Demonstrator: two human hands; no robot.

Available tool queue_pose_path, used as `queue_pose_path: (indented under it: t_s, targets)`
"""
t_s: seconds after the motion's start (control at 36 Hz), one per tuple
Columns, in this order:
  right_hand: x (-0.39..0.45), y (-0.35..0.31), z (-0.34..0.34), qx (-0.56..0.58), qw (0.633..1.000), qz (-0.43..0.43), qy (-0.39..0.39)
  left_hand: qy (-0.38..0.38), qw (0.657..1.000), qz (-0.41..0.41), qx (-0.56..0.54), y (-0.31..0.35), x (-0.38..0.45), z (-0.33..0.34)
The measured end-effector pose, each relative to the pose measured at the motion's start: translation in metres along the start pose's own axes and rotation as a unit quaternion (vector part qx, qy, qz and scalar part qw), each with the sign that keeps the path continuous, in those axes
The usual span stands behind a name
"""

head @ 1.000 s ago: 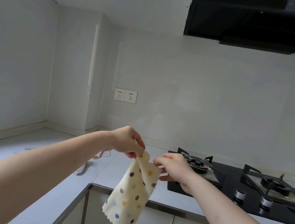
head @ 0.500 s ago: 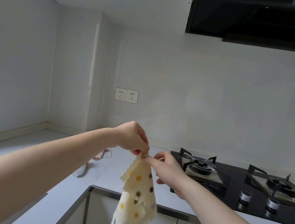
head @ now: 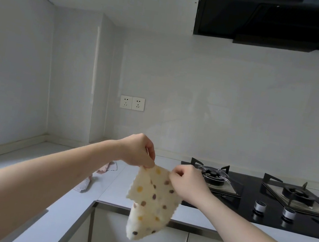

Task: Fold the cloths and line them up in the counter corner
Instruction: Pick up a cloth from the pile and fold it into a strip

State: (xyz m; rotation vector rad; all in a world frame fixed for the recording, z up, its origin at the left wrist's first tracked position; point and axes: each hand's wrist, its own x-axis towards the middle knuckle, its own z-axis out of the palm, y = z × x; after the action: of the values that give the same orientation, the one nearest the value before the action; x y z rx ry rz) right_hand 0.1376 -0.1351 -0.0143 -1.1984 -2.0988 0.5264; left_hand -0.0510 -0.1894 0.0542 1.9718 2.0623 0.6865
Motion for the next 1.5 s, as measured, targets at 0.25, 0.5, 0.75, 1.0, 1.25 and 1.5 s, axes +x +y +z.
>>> queue_pose_path:
  t_s: [0.25,0.5,0.75,1.0,1.25,1.5]
  targets:
    - [0.024,0.005,0.007,-0.078,0.997,-0.011,-0.001,0.022,0.99,-0.012,0.139,-0.021,0.023,0.039]
    - [0.045,0.038,0.022,-0.14,0.989,0.027,-0.05,0.037,0.999,-0.02,0.008,-0.041,0.053,0.062]
    - [0.08,0.054,0.04,-0.153,0.988,0.028,-0.027,0.013,1.0,-0.004,-0.004,-0.045,0.087,0.068]
    - [0.125,0.075,0.053,-0.198,0.979,0.047,-0.012,0.043,0.99,-0.024,0.135,-0.094,0.13,0.08]
    - [0.157,0.094,0.063,-0.237,0.97,0.044,0.018,0.124,0.979,-0.062,0.148,-0.126,0.154,0.097]
    - [0.168,0.1,0.063,-0.24,0.968,0.055,0.054,0.131,0.98,-0.062,0.14,-0.138,0.165,0.09]
